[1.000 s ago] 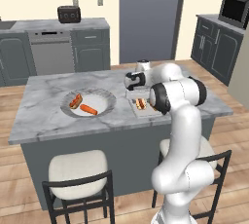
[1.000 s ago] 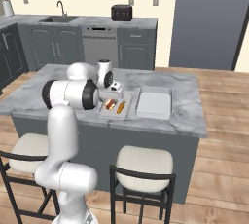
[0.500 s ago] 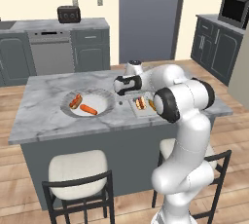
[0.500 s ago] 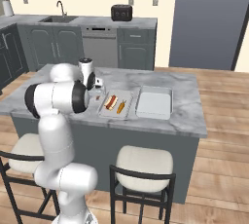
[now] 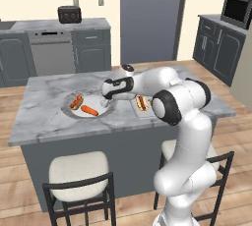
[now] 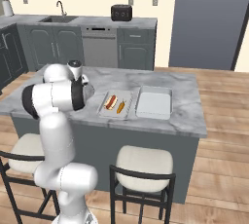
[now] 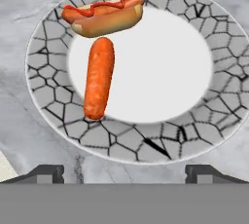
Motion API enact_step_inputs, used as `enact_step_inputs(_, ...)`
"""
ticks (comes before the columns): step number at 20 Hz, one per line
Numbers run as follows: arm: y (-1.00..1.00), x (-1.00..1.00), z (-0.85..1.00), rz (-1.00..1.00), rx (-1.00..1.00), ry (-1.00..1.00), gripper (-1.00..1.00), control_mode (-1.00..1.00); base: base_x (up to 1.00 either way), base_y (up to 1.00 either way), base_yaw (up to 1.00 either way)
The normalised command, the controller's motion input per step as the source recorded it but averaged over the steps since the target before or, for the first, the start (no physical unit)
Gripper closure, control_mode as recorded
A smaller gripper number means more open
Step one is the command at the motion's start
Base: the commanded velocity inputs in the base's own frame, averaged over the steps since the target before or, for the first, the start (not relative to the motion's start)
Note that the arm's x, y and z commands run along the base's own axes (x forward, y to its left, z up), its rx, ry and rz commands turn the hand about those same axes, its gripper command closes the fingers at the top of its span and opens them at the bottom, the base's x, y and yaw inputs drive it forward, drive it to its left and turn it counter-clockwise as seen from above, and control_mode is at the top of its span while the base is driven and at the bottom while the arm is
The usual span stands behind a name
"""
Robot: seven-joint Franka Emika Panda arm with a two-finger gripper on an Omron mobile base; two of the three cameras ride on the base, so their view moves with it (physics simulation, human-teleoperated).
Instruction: Place one cooked food and one vegetable from the large plate to each tupperware container.
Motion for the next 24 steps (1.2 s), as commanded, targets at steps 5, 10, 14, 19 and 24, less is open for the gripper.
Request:
enact_step_inputs(5,0.46,0.02,0.0,0.05,-0.07,0.15,-1.0,-1.0,0.0,0.0,0.0)
enact_step_inputs(10,0.18,0.02,0.0,0.0,-0.03,0.06,-1.0,-1.0,0.0,0.0,0.0)
enact_step_inputs(14,0.34,0.07,0.0,0.0,-0.13,0.28,-1.0,-1.0,0.0,0.0,0.0)
enact_step_inputs(19,0.06,0.0,-0.03,0.0,-0.05,-0.02,-1.0,-1.0,0.0,0.0,0.0)
enact_step_inputs(24,0.16,0.08,-0.03,0.0,-0.02,-0.03,-1.0,-1.0,0.0,0.0,0.0)
